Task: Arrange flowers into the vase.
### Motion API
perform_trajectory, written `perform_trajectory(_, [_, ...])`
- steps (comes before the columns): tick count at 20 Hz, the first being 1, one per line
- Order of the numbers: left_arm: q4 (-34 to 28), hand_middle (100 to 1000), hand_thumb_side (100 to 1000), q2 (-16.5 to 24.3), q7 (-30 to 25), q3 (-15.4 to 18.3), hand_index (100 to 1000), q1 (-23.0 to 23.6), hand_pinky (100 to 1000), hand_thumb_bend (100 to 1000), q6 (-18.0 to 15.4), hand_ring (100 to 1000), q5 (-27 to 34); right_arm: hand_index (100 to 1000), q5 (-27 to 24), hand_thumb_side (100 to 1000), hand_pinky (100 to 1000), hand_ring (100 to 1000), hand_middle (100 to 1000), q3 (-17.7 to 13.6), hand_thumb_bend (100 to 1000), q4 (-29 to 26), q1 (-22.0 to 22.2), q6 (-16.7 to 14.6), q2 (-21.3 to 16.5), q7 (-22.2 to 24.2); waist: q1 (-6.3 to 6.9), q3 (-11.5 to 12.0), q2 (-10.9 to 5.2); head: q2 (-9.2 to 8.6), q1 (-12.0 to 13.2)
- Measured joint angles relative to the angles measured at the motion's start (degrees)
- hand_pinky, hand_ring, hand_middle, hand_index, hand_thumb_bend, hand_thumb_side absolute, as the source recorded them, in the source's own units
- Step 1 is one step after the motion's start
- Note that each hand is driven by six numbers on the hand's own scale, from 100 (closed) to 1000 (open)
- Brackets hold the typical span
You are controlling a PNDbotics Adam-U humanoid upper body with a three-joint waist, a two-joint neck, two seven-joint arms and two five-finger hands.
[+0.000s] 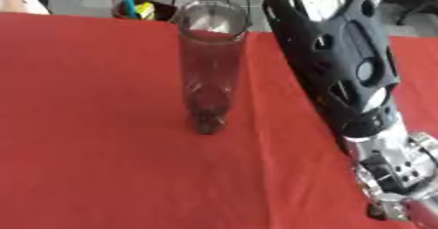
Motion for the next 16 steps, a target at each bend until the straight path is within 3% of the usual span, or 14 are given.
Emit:
perform_trajectory(7, [0.0,852,968,0.0,-0.13,0.0,960,0.0,721,100,0.11,859,0.0,100,1.89,624,100,100,100,-0.02,100,0.41,-2.29,-1.03,-0.44,-0.17,-0.35,-0.03,-0.32,-0.03,-0.02])
perform_trajectory(16, [0.0,852,968,0.05,-0.32,0.0,960,0.38,721,100,0.28,859,-0.02,100,2.78,621,100,100,100,-0.59,100,5.49,-6.4,-1.37,-2.7,-0.24,-0.9,-0.46,-1.25,-0.03,0.26])
